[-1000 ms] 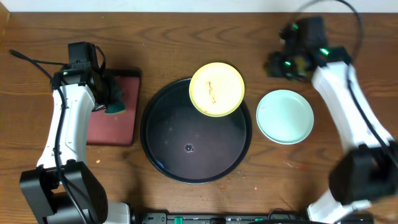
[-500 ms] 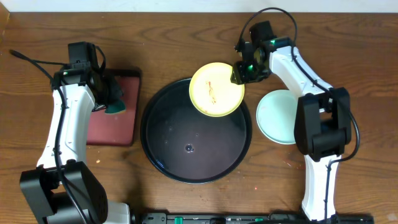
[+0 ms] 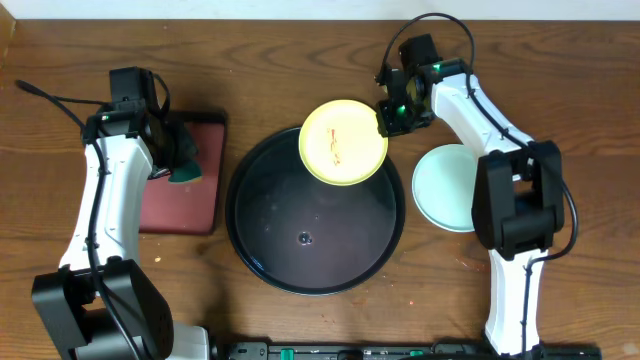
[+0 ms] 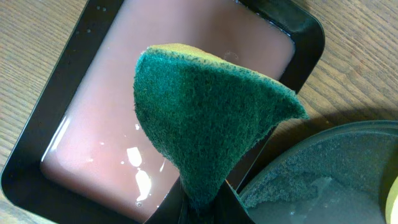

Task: Clean dirty plates on tray and stack at the side
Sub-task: 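Move the right gripper to the yellow plate and grip its rim, then bring the sponge in the left gripper onto the yellow plate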

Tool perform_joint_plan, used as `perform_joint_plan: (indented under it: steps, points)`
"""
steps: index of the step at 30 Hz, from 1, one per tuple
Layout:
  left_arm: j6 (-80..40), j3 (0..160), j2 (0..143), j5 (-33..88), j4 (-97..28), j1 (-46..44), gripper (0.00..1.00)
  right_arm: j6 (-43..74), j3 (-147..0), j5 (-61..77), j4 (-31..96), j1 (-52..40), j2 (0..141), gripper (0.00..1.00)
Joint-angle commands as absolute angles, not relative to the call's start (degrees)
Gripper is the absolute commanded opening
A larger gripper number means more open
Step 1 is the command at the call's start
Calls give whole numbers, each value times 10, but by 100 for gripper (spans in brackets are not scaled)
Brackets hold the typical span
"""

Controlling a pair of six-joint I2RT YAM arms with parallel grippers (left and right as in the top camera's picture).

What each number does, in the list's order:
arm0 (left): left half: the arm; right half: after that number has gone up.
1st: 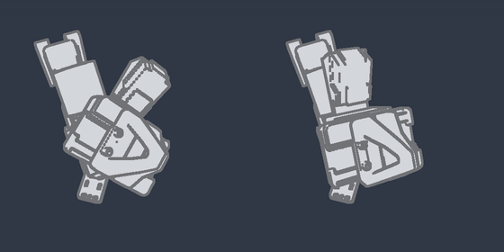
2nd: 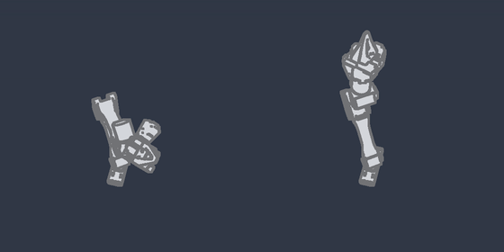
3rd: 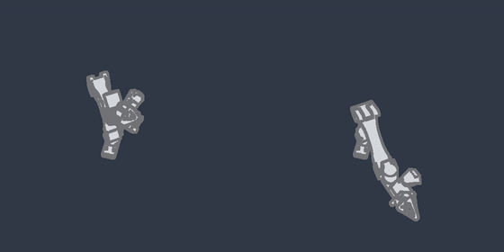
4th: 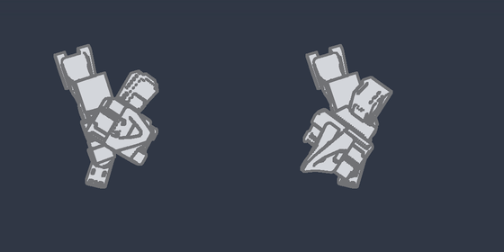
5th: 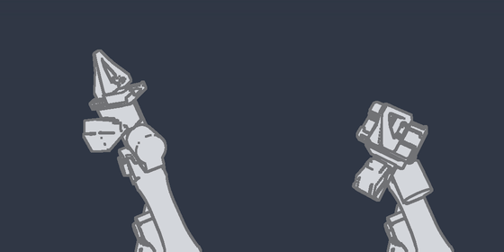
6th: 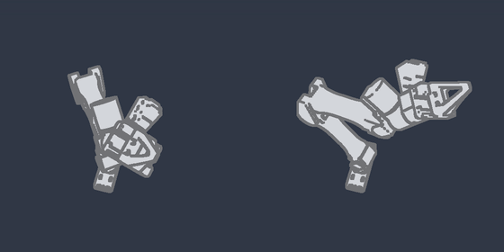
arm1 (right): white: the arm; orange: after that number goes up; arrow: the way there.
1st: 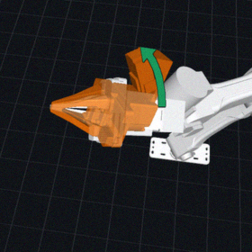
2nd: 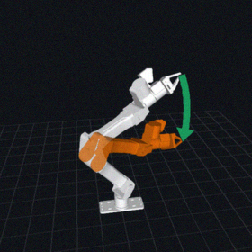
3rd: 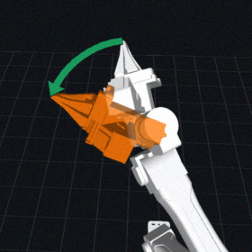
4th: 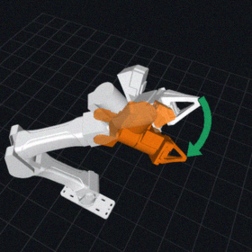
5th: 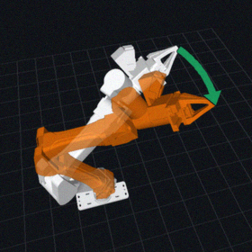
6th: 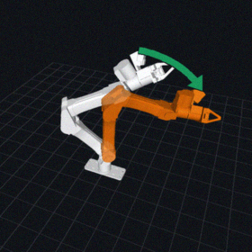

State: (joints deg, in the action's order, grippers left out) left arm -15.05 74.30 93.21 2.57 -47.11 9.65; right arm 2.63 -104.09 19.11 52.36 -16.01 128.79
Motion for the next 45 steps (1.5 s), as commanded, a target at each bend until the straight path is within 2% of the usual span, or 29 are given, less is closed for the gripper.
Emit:
perform_joint_plan:
  steps: [1, 6, 11, 18, 25, 26, 27, 29, 32, 33, 34, 36, 41, 45]
  points:
    - [-155, 752, 925, 17, -471, 98, 8, 90, -1053, 196, 548, -174, 1235, 1]
    - [-155, 752, 925, 17, -471, 98, 8, 168, -1053, 196, 621, -190, 1221, 1]
    - [-155, 752, 925, 17, -471, 98, 8, 178, -1035, 195, 669, -229, 1222, 1]
    - [-155, 752, 925, 17, -471, 98, 8, 197, -972, 165, 629, -279, 1222, 1]
    - [-155, 752, 925, 17, -471, 98, 8, 197, -926, 150, 585, -291, 1222, 2]
    - [-155, 752, 925, 17, -471, 98, 8, 197, -925, 142, 582, -291, 1222, 5]
    - [-155, 752, 925, 17, -471, 98, 8, 192, -925, 137, 579, -291, 1222, 15]
    - [-155, 752, 925, 17, -471, 98, 8, 182, -925, 137, 576, -291, 1222, 26]
    - [-154, 752, 925, 20, -474, 98, 8, 182, -924, 137, 577, -291, 1222, 36]
    - [-152, 752, 925, 23, -475, 98, 8, 186, -924, 137, 579, -291, 1222, 37]
    - [-151, 752, 925, 26, -475, 98, 8, 197, -922, 137, 583, -291, 1222, 36]
    - [-146, 752, 925, 29, -476, 94, 7, 239, -908, 137, 585, -291, 1222, 28]
    - [-135, 752, 925, 30, -475, 69, 8, 263, -873, 140, 565, -294, 1222, 18]
    - [-135, 752, 925, 30, -475, 52, 8, 263, -872, 140, 562, -294, 1222, 17]
